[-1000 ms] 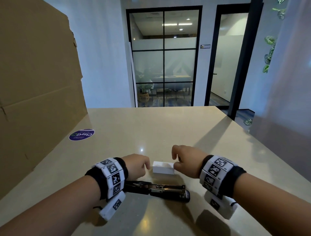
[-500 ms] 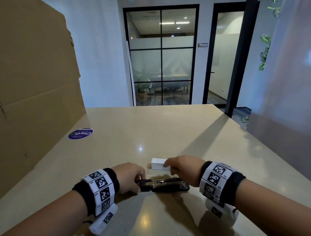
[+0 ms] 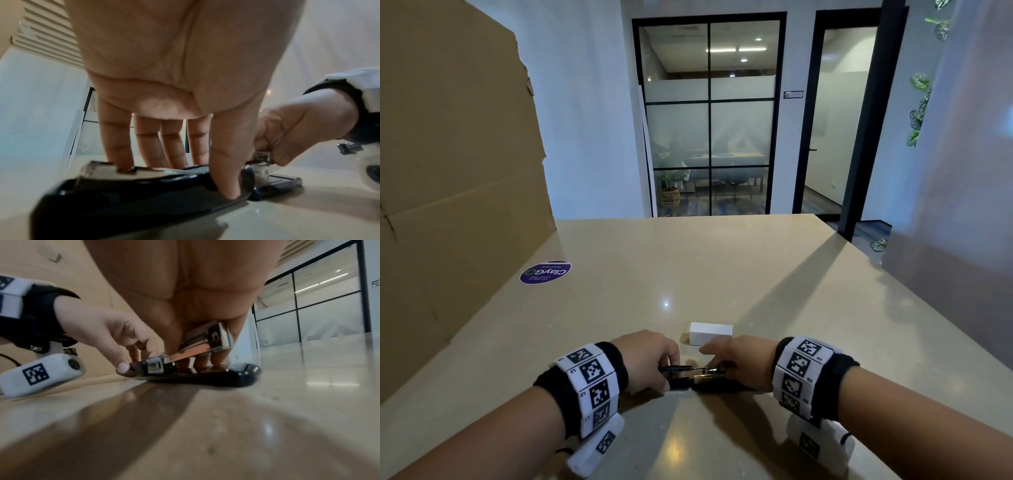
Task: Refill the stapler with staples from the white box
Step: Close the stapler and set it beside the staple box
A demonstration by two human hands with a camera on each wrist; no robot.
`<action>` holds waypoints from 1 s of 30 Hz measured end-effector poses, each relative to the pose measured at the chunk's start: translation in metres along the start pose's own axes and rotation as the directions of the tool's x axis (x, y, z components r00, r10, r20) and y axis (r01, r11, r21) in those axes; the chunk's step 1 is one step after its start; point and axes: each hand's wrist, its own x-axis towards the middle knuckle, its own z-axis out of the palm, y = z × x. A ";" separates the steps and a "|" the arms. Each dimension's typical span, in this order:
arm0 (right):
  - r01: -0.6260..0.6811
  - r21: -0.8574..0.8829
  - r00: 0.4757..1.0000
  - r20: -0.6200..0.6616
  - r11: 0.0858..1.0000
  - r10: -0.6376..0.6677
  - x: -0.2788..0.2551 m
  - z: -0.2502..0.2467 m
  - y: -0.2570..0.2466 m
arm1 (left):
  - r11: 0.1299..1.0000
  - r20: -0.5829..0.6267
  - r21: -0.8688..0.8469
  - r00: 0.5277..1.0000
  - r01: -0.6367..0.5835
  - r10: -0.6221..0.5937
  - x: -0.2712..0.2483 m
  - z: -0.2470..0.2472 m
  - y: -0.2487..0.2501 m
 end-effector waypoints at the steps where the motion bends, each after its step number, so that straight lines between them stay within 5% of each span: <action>1: 0.000 0.002 1.000 0.000 1.000 0.000 -0.001 0.000 0.001 | 1.000 -0.001 -0.001 1.000 0.003 -0.003 0.000 0.000 0.000; 19: -0.047 0.010 0.999 0.003 0.999 0.047 -0.005 0.006 0.004 | 0.999 0.006 -0.032 1.000 0.010 -0.010 -0.003 -0.001 0.000; 30: -0.036 0.062 0.988 -0.149 0.997 0.045 -0.018 -0.006 0.008 | 0.999 0.016 -0.035 1.000 -0.004 0.005 -0.005 -0.001 0.000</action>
